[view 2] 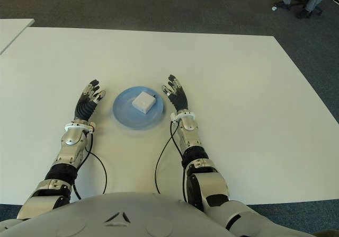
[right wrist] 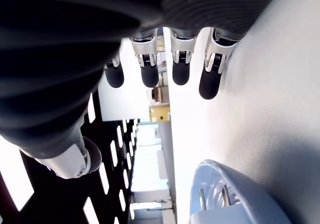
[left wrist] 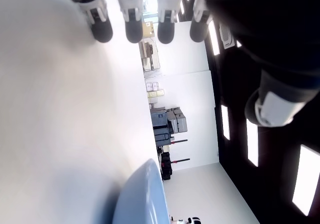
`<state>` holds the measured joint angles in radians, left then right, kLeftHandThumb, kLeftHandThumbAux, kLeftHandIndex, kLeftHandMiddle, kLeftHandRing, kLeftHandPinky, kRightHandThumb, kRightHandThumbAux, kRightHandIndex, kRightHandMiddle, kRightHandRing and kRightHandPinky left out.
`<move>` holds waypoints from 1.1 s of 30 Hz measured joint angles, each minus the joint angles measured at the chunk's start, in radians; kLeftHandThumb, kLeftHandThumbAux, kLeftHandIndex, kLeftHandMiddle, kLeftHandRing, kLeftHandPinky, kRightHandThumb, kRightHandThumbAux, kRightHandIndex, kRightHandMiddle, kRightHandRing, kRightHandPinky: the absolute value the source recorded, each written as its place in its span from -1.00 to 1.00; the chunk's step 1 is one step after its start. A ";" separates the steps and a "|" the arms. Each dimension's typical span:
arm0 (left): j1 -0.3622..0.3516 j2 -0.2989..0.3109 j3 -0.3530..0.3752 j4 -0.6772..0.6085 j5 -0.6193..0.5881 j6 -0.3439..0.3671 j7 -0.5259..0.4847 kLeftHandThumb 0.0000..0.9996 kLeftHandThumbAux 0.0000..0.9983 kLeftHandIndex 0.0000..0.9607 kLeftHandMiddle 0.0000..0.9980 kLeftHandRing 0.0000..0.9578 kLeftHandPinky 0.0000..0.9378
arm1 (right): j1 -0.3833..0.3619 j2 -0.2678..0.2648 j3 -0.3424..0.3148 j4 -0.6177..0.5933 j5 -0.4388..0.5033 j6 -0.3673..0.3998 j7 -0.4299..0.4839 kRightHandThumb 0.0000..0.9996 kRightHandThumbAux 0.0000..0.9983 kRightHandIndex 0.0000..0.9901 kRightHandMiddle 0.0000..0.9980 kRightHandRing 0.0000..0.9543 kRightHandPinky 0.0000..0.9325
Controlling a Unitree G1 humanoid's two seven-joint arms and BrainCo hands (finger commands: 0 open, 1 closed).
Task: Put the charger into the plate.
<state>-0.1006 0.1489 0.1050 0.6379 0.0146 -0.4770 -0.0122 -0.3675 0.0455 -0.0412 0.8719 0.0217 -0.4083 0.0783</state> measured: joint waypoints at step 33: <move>-0.043 -0.012 0.041 0.071 -0.015 -0.022 0.026 -1.00 0.07 -1.00 -0.89 -0.98 -1.00 | 0.001 0.004 0.019 -0.001 0.000 0.000 -0.003 -1.00 0.31 -0.93 -0.84 -0.87 -0.87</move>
<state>-0.1438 0.1370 0.1461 0.7093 -0.0008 -0.4990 0.0137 -0.3660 0.0497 -0.0219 0.8714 0.0217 -0.4082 0.0754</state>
